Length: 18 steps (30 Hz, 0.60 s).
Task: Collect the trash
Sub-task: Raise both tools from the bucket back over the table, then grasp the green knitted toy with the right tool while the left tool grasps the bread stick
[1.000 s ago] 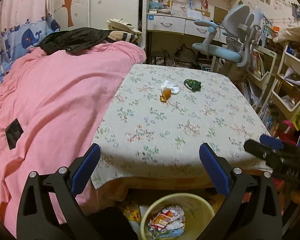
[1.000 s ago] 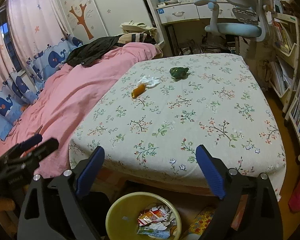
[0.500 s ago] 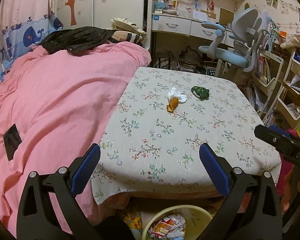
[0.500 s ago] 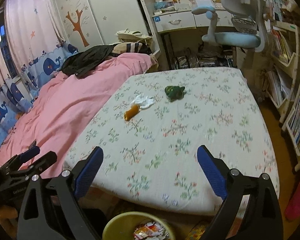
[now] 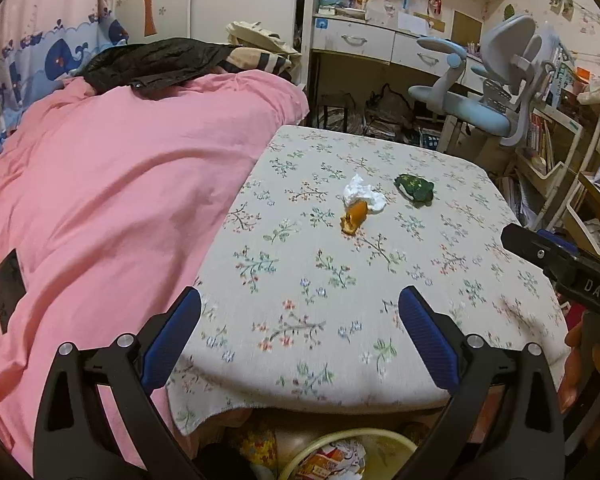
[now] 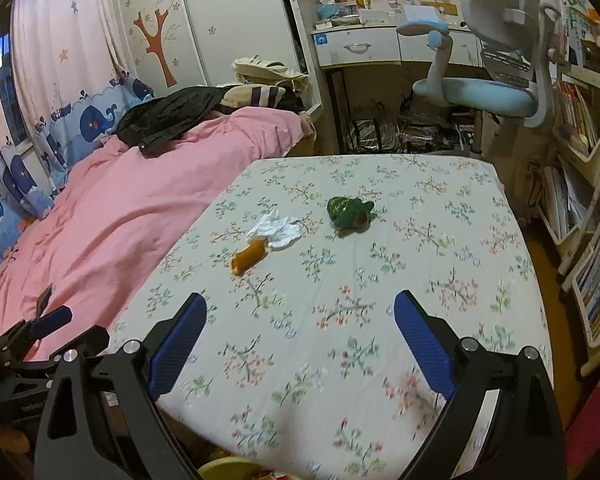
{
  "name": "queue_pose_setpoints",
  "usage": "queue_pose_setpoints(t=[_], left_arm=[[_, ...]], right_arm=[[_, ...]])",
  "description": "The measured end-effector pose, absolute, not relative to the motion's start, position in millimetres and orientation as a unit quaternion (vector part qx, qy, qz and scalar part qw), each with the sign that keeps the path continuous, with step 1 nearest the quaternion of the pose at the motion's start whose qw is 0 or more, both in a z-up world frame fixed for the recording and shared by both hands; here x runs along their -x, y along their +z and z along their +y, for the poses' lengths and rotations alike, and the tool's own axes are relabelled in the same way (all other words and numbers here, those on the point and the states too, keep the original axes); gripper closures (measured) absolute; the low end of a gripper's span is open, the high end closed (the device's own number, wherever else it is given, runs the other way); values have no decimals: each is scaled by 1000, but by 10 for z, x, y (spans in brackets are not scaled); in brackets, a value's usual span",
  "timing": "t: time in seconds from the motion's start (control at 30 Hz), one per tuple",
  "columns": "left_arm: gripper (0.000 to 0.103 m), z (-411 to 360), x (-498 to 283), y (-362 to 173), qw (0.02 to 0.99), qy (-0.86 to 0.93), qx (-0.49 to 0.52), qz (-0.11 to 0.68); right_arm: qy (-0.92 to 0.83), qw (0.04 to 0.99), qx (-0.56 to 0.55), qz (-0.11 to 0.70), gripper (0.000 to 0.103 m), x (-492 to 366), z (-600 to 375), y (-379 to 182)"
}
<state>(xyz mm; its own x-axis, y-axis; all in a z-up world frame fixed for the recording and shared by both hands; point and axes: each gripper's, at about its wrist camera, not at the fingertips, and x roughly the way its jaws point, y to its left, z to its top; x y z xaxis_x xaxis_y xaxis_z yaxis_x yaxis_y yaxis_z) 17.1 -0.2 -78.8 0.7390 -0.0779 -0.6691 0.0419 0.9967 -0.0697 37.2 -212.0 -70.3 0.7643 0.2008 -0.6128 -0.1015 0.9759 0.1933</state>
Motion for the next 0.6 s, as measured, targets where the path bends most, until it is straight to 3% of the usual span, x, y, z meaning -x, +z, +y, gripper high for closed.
queue_pose_setpoints(t=[0.6], left_arm=[[8, -378, -1114, -941, 921, -53, 8, 385]], right_arm=[[61, 931, -60, 355, 12, -1106, -2285, -874]])
